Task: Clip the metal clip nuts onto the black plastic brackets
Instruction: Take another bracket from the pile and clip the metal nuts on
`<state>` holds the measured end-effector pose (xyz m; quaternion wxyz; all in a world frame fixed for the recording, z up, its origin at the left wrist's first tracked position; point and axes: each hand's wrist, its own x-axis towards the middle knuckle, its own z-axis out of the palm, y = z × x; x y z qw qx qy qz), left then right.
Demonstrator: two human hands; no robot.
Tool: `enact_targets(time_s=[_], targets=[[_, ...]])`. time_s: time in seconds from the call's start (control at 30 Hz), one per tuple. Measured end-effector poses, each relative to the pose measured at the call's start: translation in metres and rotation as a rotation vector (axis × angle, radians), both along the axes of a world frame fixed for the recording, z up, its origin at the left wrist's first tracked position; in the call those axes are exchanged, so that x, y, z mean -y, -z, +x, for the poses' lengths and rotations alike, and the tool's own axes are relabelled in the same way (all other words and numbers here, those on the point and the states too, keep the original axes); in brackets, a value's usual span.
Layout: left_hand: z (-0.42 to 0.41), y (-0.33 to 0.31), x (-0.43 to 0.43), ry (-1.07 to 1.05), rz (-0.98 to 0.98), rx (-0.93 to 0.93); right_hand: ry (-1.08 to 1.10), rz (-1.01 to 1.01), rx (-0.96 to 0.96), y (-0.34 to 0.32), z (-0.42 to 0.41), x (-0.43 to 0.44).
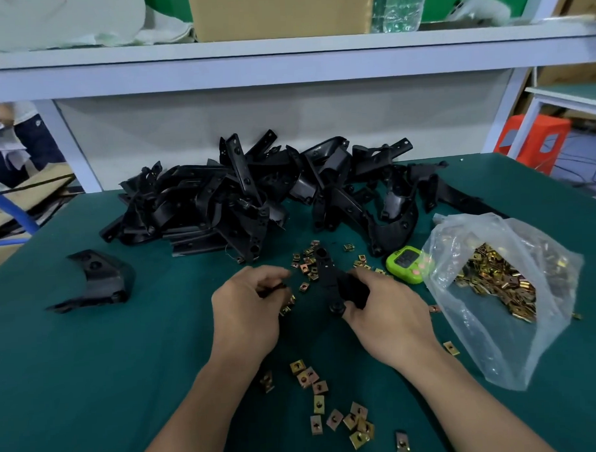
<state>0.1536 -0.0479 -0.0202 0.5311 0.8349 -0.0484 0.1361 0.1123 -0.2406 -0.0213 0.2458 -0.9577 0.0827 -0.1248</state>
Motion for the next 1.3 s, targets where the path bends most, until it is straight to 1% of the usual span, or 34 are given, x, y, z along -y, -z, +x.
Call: enact_targets(time_s=[0.1, 0.3, 0.57, 0.7, 0.83, 0.9, 0.97, 1.03, 1.07, 1.13, 1.2, 1.23, 1.3], targets=[[0.001, 0.001, -0.004, -0.025, -0.009, 0.013, -0.004, 0.005, -0.009, -0.001, 0.000, 0.000], [0.000, 0.003, -0.003, -0.044, 0.005, -0.033, -0.041, 0.038, -0.014, -0.005, -0.008, 0.000], [-0.004, 0.001, -0.005, -0.094, 0.067, 0.067, -0.033, 0.045, -0.012, -0.005, -0.011, 0.000], [-0.005, 0.002, -0.006, -0.095, 0.041, 0.035, -0.033, 0.033, -0.014, -0.005, -0.011, 0.000], [-0.007, 0.002, -0.004, -0.089, 0.073, 0.017, -0.019, 0.032, -0.014, -0.004, -0.009, 0.001], [-0.007, 0.000, -0.005, -0.111, 0.195, 0.059, -0.018, 0.036, -0.020, -0.003, -0.009, 0.001], [-0.007, -0.003, -0.007, -0.117, 0.380, 0.168, -0.017, 0.043, -0.026, -0.004, -0.009, 0.000], [-0.011, -0.004, -0.009, -0.112, 0.492, 0.242, -0.020, 0.045, -0.028, -0.004, -0.009, 0.001], [-0.013, -0.004, -0.009, -0.106, 0.535, 0.218, -0.021, 0.045, -0.027, -0.004, -0.008, 0.002], [-0.014, 0.000, -0.011, -0.082, 0.600, 0.101, -0.017, 0.046, -0.026, -0.004, -0.007, 0.002], [-0.011, 0.001, -0.014, -0.058, 0.634, 0.035, -0.013, 0.039, -0.025, -0.004, -0.006, 0.002], [-0.009, 0.000, -0.014, -0.038, 0.627, 0.023, -0.011, 0.029, -0.021, -0.003, -0.005, 0.002], [-0.007, -0.001, -0.014, 0.032, 0.547, 0.016, -0.004, 0.016, -0.013, -0.003, -0.003, 0.002]])
